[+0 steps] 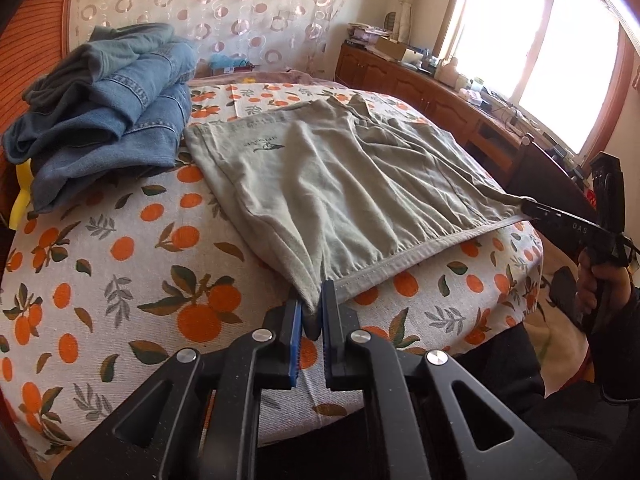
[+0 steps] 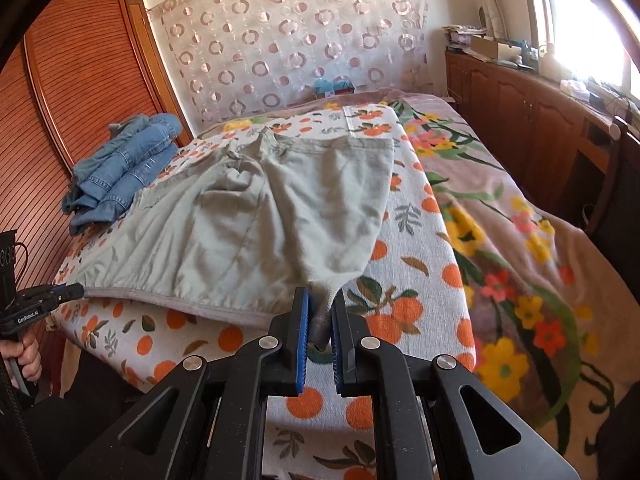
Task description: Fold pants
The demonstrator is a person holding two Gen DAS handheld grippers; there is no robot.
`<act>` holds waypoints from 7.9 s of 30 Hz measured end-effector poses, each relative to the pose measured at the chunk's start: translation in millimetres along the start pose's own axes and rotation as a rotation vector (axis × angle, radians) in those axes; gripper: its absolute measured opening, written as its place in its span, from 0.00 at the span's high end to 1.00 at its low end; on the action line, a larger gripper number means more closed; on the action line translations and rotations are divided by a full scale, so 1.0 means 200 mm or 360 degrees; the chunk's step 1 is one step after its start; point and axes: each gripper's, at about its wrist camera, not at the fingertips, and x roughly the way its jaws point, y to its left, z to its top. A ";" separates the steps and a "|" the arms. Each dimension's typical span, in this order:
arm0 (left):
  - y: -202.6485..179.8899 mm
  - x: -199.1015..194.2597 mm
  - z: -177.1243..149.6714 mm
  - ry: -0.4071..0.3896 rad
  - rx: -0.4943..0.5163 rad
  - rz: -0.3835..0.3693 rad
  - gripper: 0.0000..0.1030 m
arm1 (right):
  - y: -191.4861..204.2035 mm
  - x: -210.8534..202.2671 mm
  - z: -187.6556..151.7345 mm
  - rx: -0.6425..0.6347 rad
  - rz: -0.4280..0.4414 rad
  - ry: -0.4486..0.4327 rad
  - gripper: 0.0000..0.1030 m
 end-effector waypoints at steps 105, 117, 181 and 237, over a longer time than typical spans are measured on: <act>-0.34 0.61 0.75 0.0160 0.0358 -0.0077 0.56 | 0.27 0.68 0.30 -0.0272 -0.0076 0.0020 0.45; -0.30 0.67 0.82 0.0158 0.0445 0.0132 0.94 | 0.25 0.69 0.30 -0.0280 -0.0073 0.0020 0.44; 0.12 0.28 0.27 -0.0060 0.0117 0.0232 0.41 | 0.29 0.64 0.27 -0.0341 0.0024 0.0050 0.45; 0.13 0.17 0.14 -0.0110 0.0043 0.0270 0.41 | 0.45 0.34 0.03 -0.0389 0.0246 0.0049 0.86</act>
